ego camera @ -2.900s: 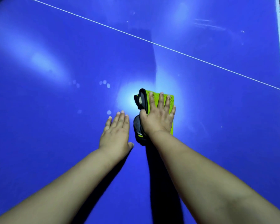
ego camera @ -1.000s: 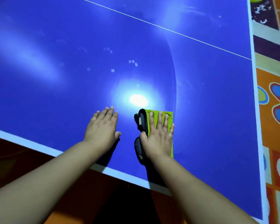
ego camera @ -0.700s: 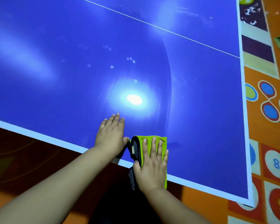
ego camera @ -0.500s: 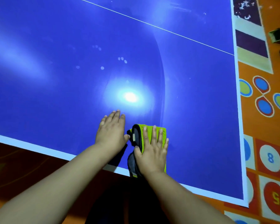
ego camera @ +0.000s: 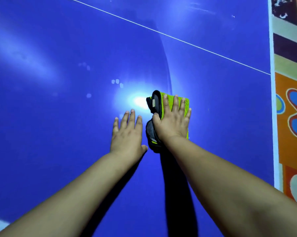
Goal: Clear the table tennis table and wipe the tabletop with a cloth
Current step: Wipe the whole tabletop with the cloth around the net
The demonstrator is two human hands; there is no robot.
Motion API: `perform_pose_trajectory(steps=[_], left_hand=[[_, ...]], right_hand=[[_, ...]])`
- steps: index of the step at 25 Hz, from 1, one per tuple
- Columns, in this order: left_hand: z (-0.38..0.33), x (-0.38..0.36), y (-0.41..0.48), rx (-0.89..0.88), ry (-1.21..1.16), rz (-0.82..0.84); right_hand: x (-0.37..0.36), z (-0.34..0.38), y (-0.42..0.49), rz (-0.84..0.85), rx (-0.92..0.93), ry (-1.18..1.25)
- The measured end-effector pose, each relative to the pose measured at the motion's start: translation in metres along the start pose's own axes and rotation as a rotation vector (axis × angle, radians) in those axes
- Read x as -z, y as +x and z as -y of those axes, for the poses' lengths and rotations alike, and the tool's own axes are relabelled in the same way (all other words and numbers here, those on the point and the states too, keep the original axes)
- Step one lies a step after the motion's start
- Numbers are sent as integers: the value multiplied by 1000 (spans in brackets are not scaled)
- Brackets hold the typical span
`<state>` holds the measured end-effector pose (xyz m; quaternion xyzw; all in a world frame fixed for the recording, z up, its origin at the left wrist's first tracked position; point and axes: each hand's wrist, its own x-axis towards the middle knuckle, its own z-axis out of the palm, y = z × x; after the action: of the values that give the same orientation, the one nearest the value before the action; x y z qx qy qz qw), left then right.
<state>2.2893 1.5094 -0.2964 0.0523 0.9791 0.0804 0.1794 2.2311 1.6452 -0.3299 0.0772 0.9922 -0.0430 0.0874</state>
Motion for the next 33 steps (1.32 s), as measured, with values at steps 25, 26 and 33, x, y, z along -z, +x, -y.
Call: perform_pose_trajectory(steps=[25,26,33], left_hand=[[-66,40,116,44,517,344],[-66,40,115,49,521,342],[-66,37,108,86,439,331]], right_hand=[[56,0,326,2,290,12],[58,-19,323,-3,260,19],[55,-86,249,11,176,15]])
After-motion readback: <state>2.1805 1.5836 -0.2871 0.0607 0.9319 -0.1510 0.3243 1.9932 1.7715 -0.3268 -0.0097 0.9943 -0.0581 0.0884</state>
